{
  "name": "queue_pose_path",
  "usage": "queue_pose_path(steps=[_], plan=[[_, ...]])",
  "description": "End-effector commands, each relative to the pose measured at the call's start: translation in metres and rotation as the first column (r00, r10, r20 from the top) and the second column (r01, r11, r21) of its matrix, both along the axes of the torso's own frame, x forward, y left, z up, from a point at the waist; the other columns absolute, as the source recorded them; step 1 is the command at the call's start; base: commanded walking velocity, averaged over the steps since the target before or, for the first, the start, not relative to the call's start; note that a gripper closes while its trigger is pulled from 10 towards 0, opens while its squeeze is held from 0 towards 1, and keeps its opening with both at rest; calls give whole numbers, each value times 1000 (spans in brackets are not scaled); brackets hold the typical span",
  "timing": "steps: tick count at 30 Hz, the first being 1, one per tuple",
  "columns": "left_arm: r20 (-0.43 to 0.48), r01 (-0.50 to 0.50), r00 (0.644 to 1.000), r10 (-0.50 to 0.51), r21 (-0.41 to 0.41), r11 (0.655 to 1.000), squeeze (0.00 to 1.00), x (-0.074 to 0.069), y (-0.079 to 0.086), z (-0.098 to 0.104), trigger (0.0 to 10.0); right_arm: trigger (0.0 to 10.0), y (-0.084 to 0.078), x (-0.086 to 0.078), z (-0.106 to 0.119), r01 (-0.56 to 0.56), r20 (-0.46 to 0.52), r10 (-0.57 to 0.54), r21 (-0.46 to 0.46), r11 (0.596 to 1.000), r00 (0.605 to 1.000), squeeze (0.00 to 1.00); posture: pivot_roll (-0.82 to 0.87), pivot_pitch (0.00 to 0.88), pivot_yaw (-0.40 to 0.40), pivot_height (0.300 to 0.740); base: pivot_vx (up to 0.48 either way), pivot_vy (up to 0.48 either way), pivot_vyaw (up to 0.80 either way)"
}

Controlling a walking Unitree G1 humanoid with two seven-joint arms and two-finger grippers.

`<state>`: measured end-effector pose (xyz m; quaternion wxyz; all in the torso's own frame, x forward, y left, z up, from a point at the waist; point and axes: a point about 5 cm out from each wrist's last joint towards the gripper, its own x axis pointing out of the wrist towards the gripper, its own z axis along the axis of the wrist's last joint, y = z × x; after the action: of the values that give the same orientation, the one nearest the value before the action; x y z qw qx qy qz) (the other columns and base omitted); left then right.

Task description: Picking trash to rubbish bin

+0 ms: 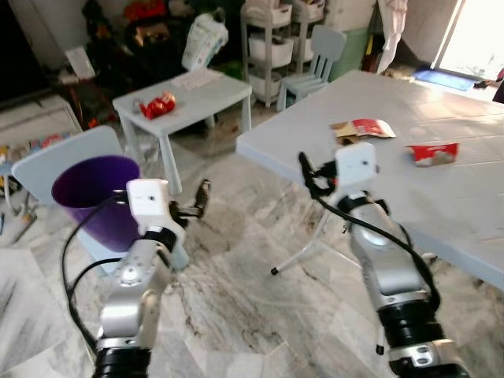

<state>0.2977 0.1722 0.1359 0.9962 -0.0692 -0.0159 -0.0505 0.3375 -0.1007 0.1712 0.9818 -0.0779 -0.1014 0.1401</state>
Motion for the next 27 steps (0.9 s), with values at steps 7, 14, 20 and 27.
queue_pose_path(steps=[7,14,20,27], plan=[[6,4,1000,-4,-8,1000,0,7,-9,6,10000,10000,-10,3,6,31,16,-31,-5,999,999,0,10,0,-14,740,178,35,0],[23,-50,999,49,38,998,0,12,-1,11,10000,10000,-9,3,5,30,16,-30,-4,1000,999,0,12,0,-14,740,0,0,0],[47,-118,992,114,120,986,0,15,8,16,10000,10000,-9,3,6,29,16,-29,-1,1000,999,0,10,0,-12,740,0,0,0],[56,-87,995,82,93,992,0,18,6,21,10000,10000,-9,2,6,35,17,-34,-2,999,999,0,5,0,-13,740,0,0,0]])
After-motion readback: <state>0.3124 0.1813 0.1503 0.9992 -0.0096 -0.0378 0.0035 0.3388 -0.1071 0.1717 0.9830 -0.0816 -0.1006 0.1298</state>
